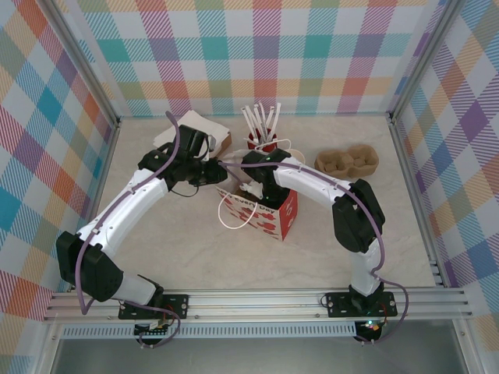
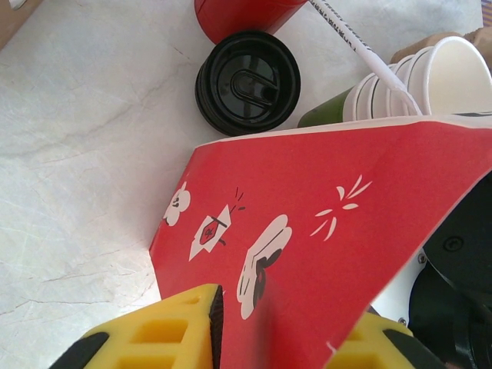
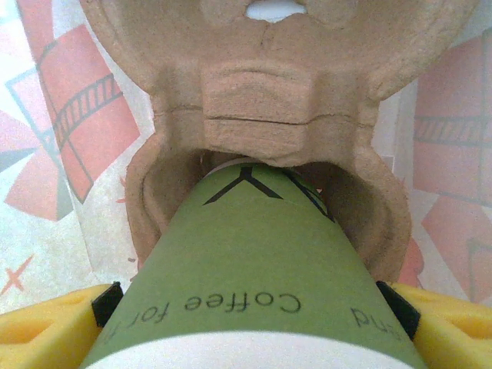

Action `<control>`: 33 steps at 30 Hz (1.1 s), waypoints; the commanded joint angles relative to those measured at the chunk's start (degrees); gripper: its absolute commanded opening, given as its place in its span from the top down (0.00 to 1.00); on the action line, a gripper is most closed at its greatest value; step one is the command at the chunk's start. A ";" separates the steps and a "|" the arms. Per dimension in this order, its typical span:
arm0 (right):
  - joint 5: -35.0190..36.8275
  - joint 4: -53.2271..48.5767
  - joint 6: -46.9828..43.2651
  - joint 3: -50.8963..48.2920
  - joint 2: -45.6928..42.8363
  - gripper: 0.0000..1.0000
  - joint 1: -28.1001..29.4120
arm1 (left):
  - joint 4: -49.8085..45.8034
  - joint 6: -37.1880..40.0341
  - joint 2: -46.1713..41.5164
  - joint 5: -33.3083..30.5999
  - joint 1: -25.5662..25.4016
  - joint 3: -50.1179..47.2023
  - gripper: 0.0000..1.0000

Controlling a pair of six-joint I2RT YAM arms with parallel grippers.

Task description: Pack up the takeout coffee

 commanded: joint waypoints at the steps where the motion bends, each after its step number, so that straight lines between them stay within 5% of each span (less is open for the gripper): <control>1: -0.52 -2.90 1.06 1.36 -1.51 0.33 -0.04 | -1.13 -0.21 -0.60 -0.73 -0.24 1.29 0.79; 12: -1.75 -4.36 1.43 2.99 -2.40 0.33 -0.08 | -3.82 0.17 -2.09 -1.78 -1.25 4.12 0.80; 17: -4.03 -3.09 2.13 1.73 -2.58 0.33 0.01 | -4.61 0.33 -2.00 -2.47 -1.52 5.16 0.67; 21: -4.29 -2.52 2.45 0.60 -2.62 0.33 0.01 | -5.28 0.48 -2.87 -3.29 -1.46 5.78 0.66; 33: -1.57 -5.25 2.82 2.66 -2.72 0.33 0.01 | -6.13 1.25 -3.11 -2.21 -1.75 5.86 0.87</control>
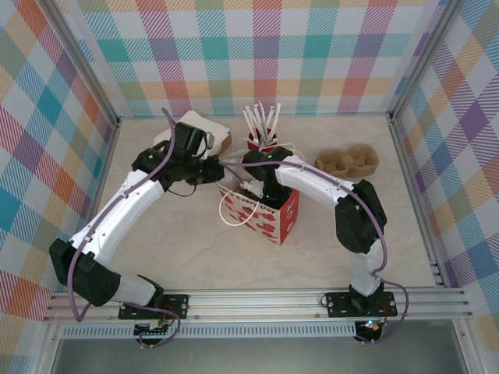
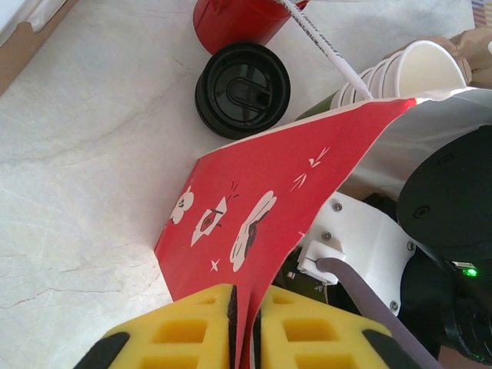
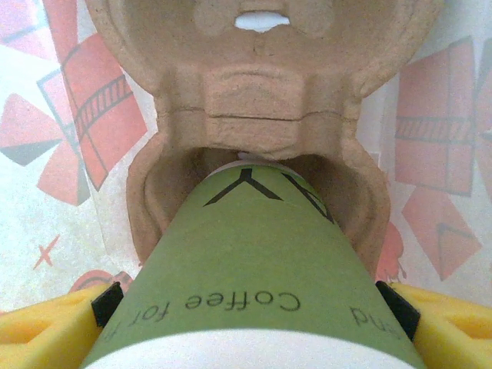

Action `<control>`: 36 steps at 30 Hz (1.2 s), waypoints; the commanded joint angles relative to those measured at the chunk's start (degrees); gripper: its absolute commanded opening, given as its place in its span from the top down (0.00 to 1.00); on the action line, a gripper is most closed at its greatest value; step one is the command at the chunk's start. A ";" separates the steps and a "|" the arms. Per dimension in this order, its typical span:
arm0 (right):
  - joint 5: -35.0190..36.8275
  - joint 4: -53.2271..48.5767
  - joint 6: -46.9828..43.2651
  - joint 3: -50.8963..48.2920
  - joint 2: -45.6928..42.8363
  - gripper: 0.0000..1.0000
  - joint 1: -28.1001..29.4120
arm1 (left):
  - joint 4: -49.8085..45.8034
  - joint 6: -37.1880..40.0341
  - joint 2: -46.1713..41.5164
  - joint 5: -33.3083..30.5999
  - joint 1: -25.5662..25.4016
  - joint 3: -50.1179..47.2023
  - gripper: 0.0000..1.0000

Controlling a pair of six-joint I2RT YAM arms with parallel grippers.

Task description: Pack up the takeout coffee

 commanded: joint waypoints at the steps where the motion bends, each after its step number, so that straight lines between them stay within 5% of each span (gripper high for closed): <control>1: 1.73 -3.23 1.11 1.53 -1.86 0.33 0.00 | -1.32 0.69 -1.12 0.49 -0.21 2.26 0.88; 36: 2.78 -0.18 0.33 -2.25 0.43 0.33 0.07 | -1.73 0.17 0.48 0.46 -0.47 3.59 0.90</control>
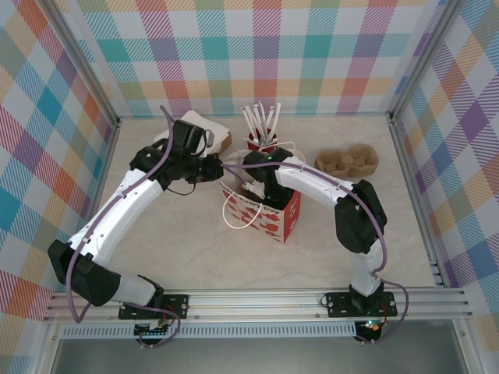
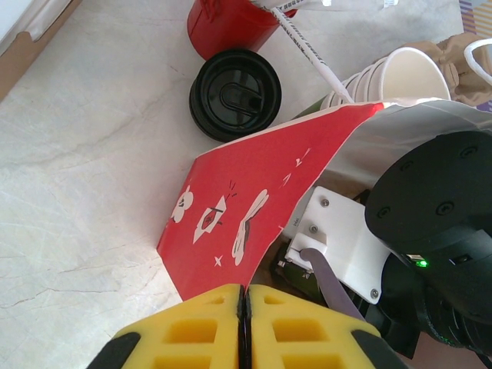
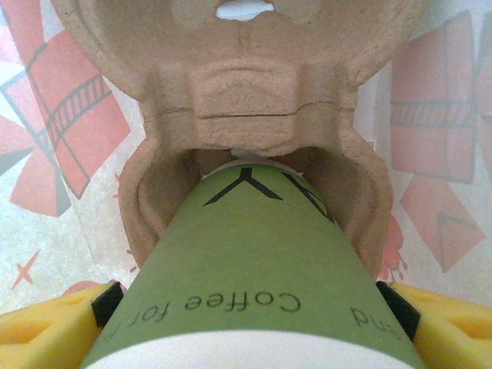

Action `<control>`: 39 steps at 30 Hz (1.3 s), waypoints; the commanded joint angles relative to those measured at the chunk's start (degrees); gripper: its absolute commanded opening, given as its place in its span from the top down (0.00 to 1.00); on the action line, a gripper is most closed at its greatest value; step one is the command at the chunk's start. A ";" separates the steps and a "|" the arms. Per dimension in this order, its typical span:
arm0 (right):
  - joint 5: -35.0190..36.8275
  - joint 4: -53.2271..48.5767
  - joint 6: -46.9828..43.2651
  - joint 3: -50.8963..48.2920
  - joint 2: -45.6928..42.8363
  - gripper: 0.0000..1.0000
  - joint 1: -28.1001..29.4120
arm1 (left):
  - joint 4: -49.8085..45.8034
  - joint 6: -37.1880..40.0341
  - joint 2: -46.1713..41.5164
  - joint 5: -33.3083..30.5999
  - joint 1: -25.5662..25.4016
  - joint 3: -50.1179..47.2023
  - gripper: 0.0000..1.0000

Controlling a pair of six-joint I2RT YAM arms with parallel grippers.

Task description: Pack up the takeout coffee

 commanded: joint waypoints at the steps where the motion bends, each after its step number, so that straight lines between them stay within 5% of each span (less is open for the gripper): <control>1: -0.41 -0.85 -0.11 -0.92 0.47 0.33 0.08 | -0.37 0.15 0.48 0.42 -0.38 1.45 0.90; 39: 1.22 5.00 -1.03 -3.53 5.21 0.33 -0.79 | -0.17 0.31 2.43 -0.62 -0.38 1.26 0.90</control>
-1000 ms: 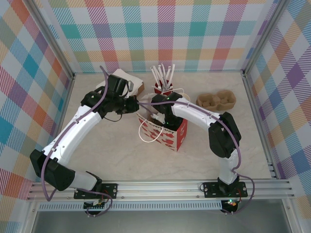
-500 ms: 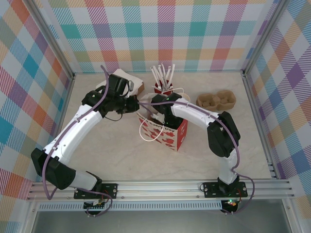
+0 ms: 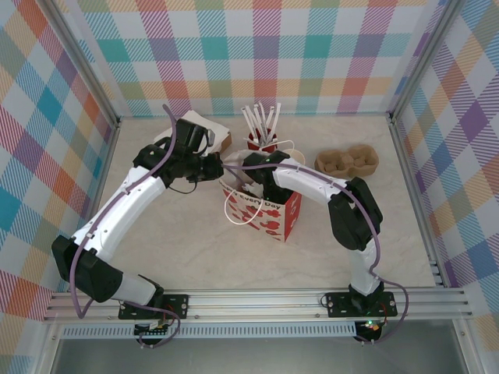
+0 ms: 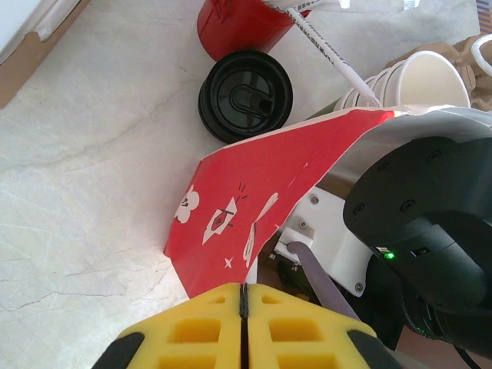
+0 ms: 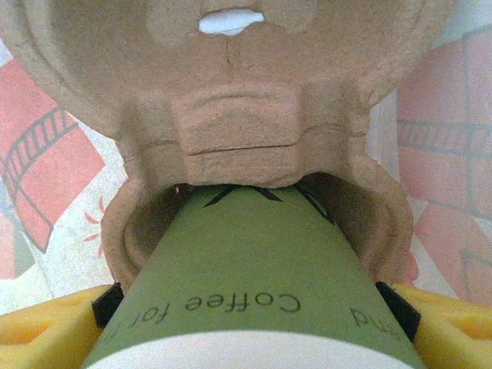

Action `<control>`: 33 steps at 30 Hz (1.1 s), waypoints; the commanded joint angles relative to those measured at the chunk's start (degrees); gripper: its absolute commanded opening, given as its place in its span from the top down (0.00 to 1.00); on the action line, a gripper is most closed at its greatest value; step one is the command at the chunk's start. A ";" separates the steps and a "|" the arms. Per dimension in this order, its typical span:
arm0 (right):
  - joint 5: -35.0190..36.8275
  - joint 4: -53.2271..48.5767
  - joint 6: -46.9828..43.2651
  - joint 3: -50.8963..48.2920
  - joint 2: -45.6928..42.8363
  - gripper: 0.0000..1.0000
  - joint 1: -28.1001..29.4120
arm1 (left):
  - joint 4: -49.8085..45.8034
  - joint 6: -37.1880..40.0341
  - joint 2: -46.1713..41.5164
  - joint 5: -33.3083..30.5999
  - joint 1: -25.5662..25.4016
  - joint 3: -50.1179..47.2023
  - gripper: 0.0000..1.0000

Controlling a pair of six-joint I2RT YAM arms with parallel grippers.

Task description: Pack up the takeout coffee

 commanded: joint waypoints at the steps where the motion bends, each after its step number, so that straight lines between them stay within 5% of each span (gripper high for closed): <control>1: 0.58 1.18 -0.86 -1.98 2.78 0.33 -0.35 | -0.29 0.24 0.71 0.12 -0.38 0.69 0.90; 33: 0.08 4.04 -1.70 -2.79 5.22 0.33 -0.83 | -0.13 0.20 1.09 -0.13 -0.38 0.14 0.89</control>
